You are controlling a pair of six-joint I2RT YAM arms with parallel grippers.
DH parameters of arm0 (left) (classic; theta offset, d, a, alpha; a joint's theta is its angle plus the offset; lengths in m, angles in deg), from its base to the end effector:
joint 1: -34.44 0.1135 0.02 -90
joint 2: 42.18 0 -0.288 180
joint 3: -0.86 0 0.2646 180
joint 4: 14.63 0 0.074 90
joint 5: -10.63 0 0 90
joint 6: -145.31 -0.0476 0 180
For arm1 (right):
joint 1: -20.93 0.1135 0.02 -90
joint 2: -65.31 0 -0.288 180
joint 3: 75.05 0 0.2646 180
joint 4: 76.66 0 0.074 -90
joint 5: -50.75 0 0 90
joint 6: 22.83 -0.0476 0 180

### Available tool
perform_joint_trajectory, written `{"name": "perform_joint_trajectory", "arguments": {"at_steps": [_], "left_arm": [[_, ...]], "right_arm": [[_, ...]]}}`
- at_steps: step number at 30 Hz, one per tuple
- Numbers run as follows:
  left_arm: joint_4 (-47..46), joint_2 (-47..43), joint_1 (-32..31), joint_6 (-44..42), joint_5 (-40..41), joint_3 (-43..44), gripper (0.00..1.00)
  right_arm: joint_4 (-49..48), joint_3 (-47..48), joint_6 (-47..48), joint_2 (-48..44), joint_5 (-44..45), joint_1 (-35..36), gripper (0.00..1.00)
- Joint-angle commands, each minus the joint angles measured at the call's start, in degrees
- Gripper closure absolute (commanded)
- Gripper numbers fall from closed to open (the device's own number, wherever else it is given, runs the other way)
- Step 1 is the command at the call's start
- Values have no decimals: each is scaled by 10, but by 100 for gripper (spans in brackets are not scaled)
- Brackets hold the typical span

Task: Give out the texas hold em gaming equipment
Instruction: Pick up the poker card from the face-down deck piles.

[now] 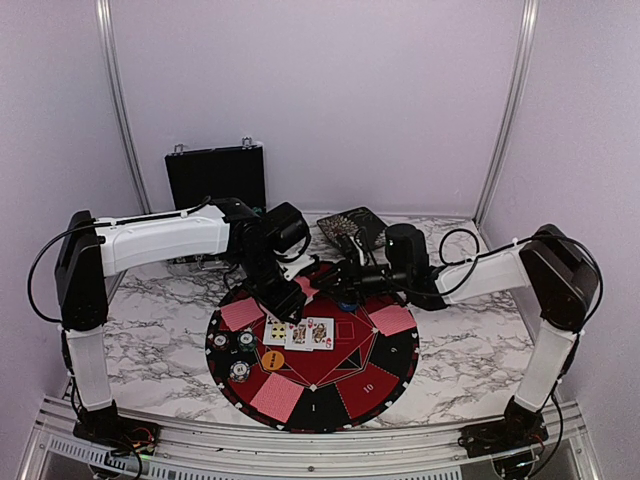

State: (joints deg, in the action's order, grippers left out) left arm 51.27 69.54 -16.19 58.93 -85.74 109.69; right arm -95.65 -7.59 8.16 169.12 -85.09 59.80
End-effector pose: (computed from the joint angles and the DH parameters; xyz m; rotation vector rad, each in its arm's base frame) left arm 0.2717 -0.3394 0.2546 1.1588 2.5903 -0.3828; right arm 0.2932 0.2802 0.2044 -0.2842 2.2508 1.8025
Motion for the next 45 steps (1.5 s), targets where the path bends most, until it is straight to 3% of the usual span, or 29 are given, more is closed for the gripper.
{"name": "perform_joint_trajectory", "arguments": {"at_steps": [1, 14, 26, 45], "left_arm": [[7, -1, -1, -7, 6, 8, 66], [7, 2, 1, -7, 9, 10, 66], [7, -4, 2, -6, 8, 2, 66], [1, -22, 5, -2, 11, -27, 65]], "right_arm": [[-35, -5, -15, -1, -6, 2, 75], [-46, -10, -24, 13, -16, 6, 82], [-50, -14, -28, 13, -15, -1, 100], [-42, -37, -23, -23, -47, -57, 100]]}}
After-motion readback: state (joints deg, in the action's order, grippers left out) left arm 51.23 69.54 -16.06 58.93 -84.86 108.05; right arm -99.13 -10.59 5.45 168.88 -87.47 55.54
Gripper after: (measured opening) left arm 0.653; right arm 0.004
